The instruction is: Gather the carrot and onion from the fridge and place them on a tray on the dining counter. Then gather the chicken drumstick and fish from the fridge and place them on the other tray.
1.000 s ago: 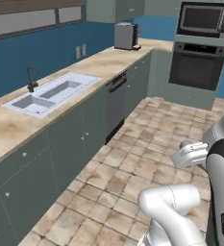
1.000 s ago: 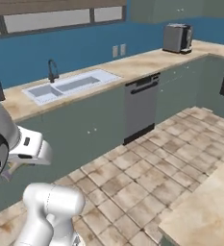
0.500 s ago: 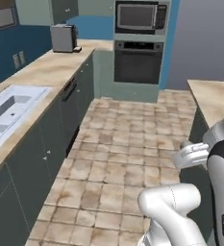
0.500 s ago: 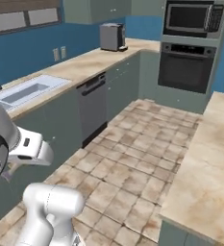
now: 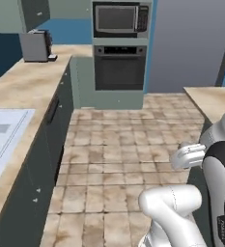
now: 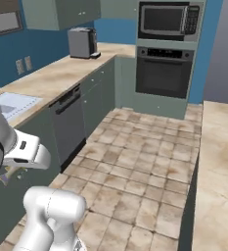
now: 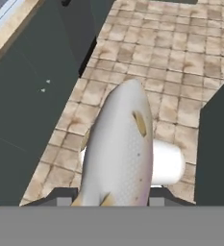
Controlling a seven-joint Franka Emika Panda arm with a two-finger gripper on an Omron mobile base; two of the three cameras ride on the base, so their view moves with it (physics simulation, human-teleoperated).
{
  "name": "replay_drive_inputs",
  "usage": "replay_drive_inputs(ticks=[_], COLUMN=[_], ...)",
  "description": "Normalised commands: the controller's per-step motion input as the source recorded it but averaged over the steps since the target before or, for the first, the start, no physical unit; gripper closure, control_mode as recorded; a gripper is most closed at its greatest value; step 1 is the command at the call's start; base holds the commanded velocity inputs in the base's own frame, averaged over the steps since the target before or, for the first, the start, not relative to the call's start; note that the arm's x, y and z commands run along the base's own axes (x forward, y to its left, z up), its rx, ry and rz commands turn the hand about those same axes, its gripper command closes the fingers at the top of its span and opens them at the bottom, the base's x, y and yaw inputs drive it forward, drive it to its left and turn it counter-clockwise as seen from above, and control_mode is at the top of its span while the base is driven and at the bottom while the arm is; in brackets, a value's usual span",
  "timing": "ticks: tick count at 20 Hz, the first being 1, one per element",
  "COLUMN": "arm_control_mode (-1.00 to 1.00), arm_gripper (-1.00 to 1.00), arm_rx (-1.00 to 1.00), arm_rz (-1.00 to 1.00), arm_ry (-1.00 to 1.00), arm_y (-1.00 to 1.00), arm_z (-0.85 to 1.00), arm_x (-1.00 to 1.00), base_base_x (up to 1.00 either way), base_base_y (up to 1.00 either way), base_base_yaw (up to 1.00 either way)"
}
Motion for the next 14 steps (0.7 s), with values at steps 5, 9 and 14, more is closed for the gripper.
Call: replay_drive_inputs(ticks=[5, 9, 14], arm_control_mode=[1.0, 1.0, 1.0], arm_gripper=[1.0, 1.0, 1.0], arm_rx=[0.0, 0.0, 0.0], arm_rz=[0.0, 0.0, 0.0], arm_ry=[0.0, 0.0, 0.0], arm_y=[0.0, 0.0, 0.0], arm_z=[0.0, 0.0, 0.0], arm_x=[0.0, 0.0, 0.0], base_base_x=[1.0, 1.0, 0.94], base_base_y=[0.25, 0.26, 0.33], base_base_yaw=[-0.33, -0.37, -0.41])
